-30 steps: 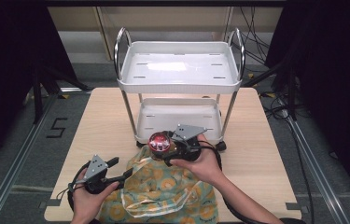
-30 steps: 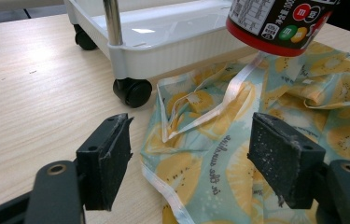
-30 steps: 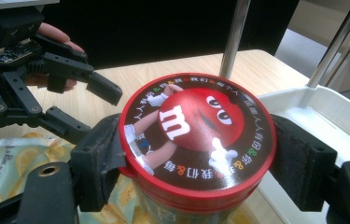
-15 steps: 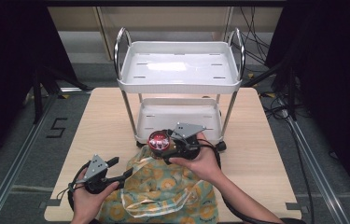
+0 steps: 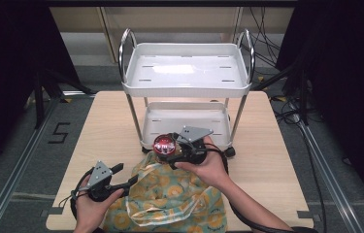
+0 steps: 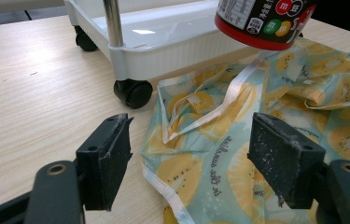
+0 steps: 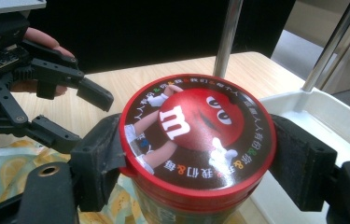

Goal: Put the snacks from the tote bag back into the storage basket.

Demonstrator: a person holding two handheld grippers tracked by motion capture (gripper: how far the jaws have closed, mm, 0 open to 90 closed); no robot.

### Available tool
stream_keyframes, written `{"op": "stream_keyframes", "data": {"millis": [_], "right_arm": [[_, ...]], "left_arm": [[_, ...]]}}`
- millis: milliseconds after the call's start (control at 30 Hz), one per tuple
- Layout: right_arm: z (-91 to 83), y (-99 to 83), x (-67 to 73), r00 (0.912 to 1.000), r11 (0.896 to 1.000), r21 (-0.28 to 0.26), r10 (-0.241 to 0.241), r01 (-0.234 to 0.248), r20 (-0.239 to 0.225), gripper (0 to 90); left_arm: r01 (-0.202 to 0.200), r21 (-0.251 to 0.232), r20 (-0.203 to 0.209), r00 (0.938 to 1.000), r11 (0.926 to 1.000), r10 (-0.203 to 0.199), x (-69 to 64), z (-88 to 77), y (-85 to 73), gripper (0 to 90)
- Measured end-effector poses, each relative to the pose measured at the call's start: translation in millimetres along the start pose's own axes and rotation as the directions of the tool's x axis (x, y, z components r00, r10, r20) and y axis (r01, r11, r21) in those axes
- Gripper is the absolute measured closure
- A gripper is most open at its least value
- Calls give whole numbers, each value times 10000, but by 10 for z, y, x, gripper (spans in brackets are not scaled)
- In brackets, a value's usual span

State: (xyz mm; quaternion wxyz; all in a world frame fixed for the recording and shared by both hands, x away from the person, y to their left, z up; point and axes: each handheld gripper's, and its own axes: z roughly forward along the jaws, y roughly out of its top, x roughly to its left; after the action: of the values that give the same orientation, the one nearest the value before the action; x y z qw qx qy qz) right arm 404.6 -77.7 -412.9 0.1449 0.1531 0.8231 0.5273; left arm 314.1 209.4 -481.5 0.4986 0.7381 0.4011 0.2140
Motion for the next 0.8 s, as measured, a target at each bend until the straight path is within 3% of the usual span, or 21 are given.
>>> {"op": "stream_keyframes", "data": {"millis": [100,133,167,367,400,433,467,733,800], "right_arm": [[6,4,2,9999,9999,18,121,-121,-93,261],[5,11,-20,9998,9998,-10,-205,205,-62,261],[5,11,-7,9999,10000,60,52,-51,-142,261],[17,22,-15,9999,9999,-19,100,-100,-40,261],[24,30,-50,9993,9992,-155,-354,355,94,261],[20,26,-20,9998,9999,-126,119,-117,137,261],[21,31,-34,10000,10000,-30,64,-64,-60,261],[38,50,-41,9999,9999,-94,102,-101,48,261],[41,55,-47,9999,9999,-73,107,-107,3,261]], "left_arm": [[-26,1,10,10000,10000,26,2,1,1,290],[-11,-3,21,10000,10000,11,1,2,1,289],[-9,0,24,10000,10000,9,1,2,1,290],[-15,2,-3,10000,10000,15,4,-4,0,290],[-8,-3,-6,10000,10000,8,4,-4,0,290],[-8,-27,-5,10000,10000,8,4,-5,1,290],[-8,-27,-5,10000,10000,8,4,-5,1,290],[-69,-8,-52,10000,10000,68,4,-8,6,290],[123,-49,-65,9999,9999,-123,-4,-8,2,290]]}}
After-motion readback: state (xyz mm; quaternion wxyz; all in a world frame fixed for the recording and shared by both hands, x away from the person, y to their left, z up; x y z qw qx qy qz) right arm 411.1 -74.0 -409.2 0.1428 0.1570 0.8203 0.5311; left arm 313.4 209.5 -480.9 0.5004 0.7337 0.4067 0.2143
